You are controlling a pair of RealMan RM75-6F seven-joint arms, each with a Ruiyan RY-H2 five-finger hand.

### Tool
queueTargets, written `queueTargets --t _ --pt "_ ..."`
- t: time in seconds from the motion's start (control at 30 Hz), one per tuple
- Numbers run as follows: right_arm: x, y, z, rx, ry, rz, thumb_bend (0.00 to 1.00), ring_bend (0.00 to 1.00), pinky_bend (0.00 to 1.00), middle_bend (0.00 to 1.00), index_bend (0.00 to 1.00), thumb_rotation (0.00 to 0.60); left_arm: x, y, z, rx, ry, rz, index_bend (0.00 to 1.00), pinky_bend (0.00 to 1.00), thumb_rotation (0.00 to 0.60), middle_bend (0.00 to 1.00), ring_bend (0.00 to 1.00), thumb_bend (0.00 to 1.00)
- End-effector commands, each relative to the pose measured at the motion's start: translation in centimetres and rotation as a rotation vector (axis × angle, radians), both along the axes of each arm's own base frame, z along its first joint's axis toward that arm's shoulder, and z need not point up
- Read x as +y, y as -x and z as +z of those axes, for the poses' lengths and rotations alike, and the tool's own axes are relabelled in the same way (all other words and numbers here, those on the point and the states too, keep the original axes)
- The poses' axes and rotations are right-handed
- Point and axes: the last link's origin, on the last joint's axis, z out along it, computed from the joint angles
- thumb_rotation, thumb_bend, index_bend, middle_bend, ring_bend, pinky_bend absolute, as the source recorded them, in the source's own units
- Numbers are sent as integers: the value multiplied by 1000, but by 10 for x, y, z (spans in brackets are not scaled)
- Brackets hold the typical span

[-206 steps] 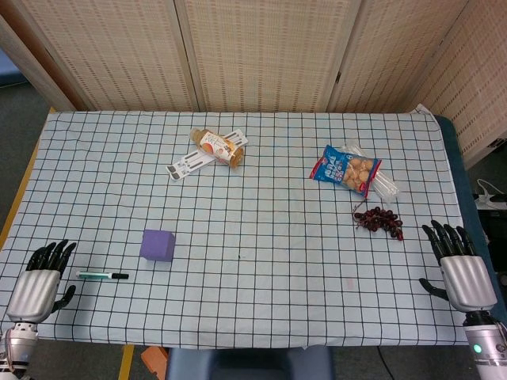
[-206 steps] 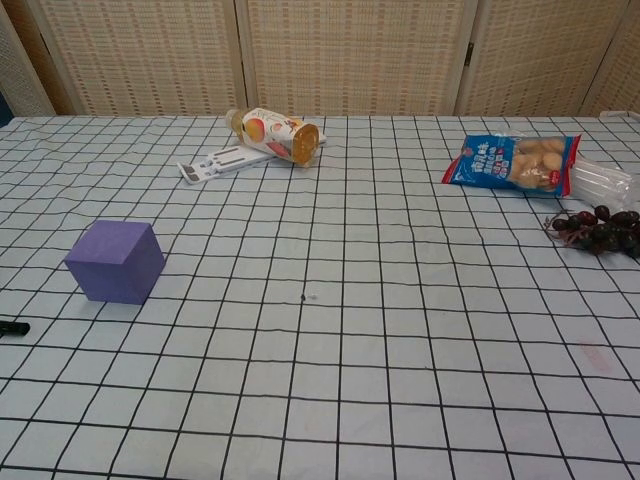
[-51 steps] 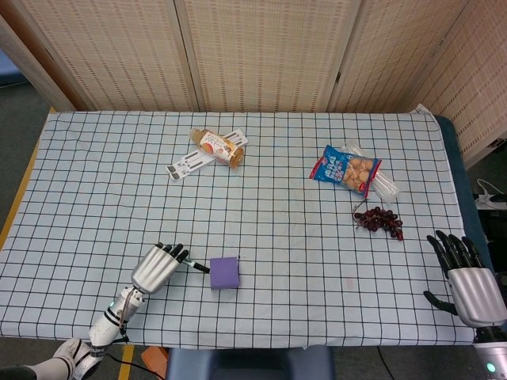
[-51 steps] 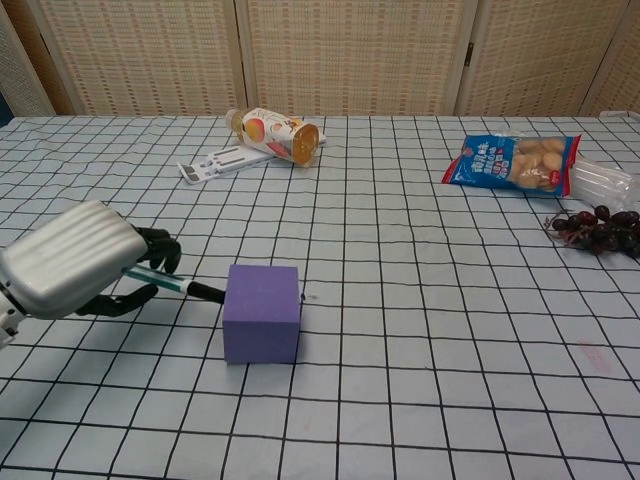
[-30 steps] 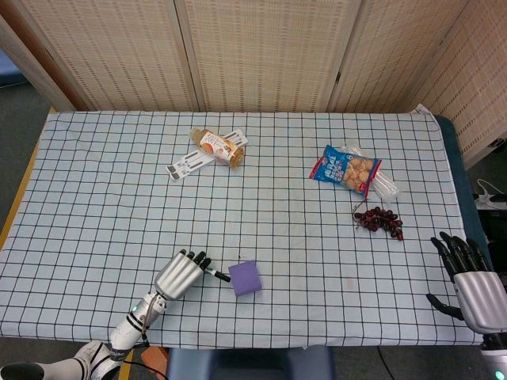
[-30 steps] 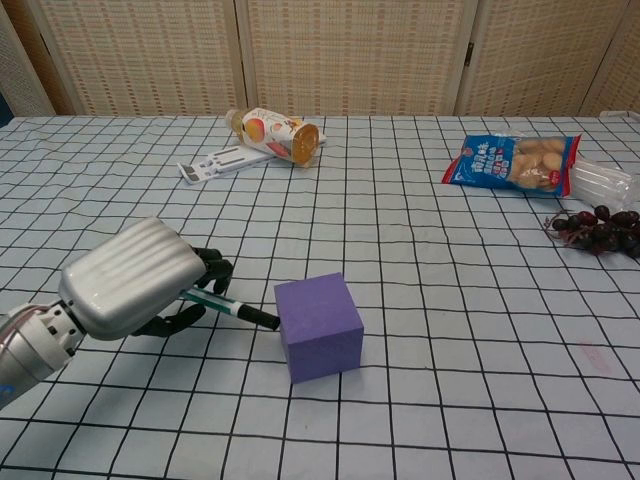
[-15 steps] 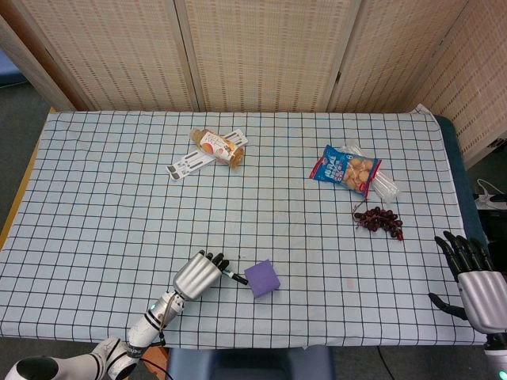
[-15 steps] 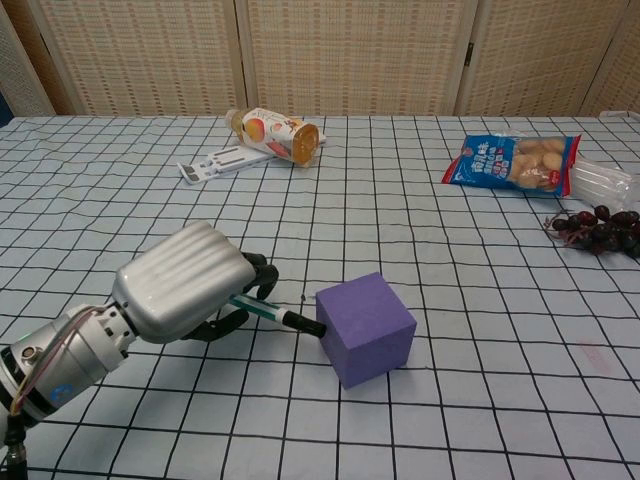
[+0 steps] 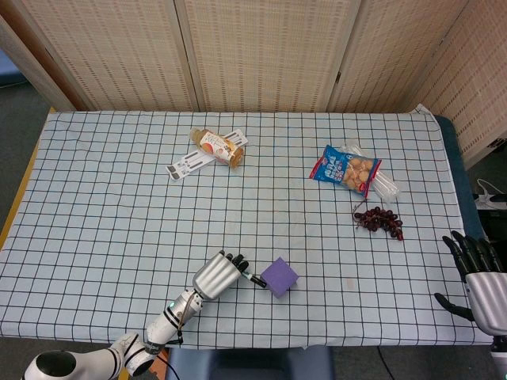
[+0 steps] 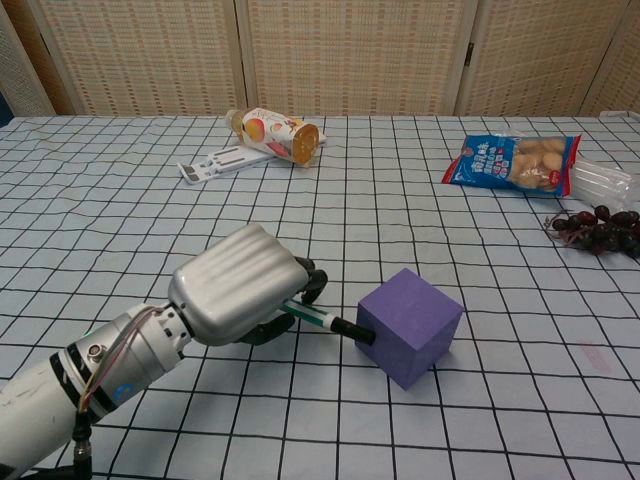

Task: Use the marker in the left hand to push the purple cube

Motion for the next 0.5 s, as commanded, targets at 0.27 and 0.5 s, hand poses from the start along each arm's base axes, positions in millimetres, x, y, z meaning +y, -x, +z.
queueTargets --t 0.27,0.5 --pt "-2 2 -2 8 -6 -10 72 0 0 0 0 600 -3 -18 -6 -47 7 -26 808 847 600 836 732 633" --pt "-3 2 -3 15 -2 -15 72 0 0 0 0 600 -3 21 31 -14 -68 -18 806 847 600 836 731 631"
